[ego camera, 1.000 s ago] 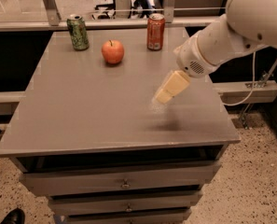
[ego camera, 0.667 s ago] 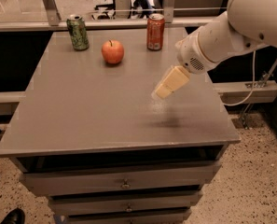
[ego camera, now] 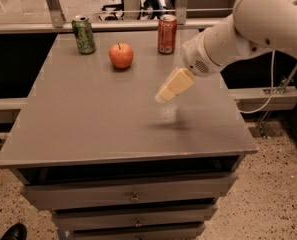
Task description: Move apple near coke can
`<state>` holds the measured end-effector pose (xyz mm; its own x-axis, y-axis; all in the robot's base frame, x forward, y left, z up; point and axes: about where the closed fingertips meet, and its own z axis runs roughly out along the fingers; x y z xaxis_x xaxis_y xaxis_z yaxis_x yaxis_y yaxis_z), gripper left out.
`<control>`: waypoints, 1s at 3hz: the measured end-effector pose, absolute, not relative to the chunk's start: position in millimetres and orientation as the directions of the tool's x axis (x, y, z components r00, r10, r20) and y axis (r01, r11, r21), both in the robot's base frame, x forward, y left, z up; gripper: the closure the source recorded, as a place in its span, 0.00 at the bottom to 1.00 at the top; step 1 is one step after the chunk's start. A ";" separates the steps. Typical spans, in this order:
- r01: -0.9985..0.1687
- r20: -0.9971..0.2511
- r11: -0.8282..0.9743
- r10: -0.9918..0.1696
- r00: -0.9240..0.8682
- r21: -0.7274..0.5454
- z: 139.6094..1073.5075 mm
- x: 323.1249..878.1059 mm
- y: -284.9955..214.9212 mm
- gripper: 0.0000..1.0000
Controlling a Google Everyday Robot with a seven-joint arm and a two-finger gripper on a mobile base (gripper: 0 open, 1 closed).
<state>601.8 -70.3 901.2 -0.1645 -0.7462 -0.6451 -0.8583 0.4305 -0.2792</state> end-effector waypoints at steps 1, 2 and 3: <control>-0.832 -0.682 0.460 -0.717 -0.142 -0.310 898.0 646.7 -54.9 0.00; -0.821 -0.746 0.502 -0.650 -0.148 -0.274 889.3 690.6 -30.0 0.00; -0.817 -0.819 0.543 -0.548 -0.170 -0.194 882.5 718.3 -4.1 0.00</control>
Offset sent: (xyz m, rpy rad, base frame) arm 0.1443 0.0668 -0.0228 0.2497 -0.0681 -0.0755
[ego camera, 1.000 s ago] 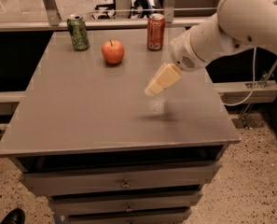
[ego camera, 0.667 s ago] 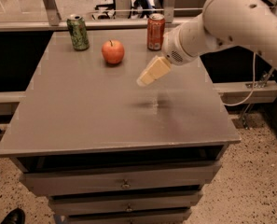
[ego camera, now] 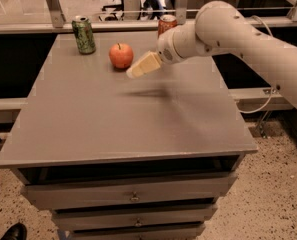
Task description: Move apple near coke can
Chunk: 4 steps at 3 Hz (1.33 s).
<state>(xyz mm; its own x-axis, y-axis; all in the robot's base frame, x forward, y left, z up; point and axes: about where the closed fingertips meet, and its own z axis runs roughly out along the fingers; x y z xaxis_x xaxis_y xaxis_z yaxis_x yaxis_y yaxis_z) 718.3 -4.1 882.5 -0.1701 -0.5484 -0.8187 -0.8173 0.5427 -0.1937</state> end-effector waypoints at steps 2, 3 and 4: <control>-0.815 -0.903 0.573 -0.391 -0.177 -0.088 865.3 759.5 43.4 0.00; -0.814 -0.920 0.577 -0.350 -0.178 -0.062 855.3 771.9 59.6 0.00; -0.809 -0.931 0.587 -0.317 -0.181 -0.042 847.7 778.1 67.9 0.18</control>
Offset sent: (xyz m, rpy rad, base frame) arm 0.0648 0.0684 -0.0244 0.2733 -0.0004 -0.0141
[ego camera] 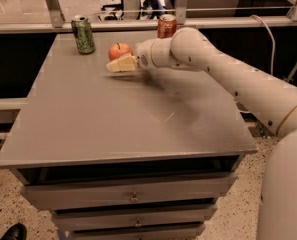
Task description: Move apple near coke can
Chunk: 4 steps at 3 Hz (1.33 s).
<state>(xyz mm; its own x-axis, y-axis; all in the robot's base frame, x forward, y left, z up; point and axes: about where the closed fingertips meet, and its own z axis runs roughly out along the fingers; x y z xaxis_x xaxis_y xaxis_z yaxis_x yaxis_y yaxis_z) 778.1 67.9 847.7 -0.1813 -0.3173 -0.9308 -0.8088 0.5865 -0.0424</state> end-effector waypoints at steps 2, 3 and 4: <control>-0.790 -0.949 0.612 -0.272 -0.158 -0.044 855.0 775.4 64.2 0.65; -0.740 -0.944 0.666 -0.295 -0.145 -0.094 868.1 763.4 22.4 0.88; -0.655 -0.940 0.748 -0.289 -0.179 -0.106 868.7 743.2 -57.4 1.00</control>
Offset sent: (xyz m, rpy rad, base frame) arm -0.0089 -0.0211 0.0219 0.0521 -0.0728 -0.0658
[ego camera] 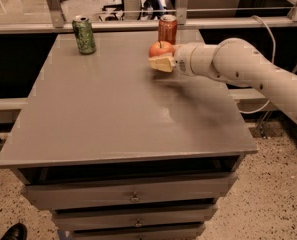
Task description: Move apple near coke can
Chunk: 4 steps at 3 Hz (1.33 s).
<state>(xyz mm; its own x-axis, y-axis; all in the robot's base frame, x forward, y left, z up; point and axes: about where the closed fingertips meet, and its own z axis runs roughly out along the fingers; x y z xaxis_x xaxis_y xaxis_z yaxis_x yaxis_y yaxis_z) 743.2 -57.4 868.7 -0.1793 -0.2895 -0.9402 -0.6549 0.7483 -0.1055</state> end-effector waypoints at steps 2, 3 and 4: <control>-0.645 -0.938 0.756 -0.293 -0.184 -0.109 870.2 746.2 -62.6 1.00; -0.586 -0.939 0.794 -0.306 -0.157 -0.160 892.4 755.4 -101.4 1.00; -0.529 -0.939 0.819 -0.326 -0.111 -0.221 923.0 766.2 -142.3 1.00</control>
Offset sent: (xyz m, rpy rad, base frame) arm 0.0068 -0.0170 0.0046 -0.0148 0.0017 -0.0366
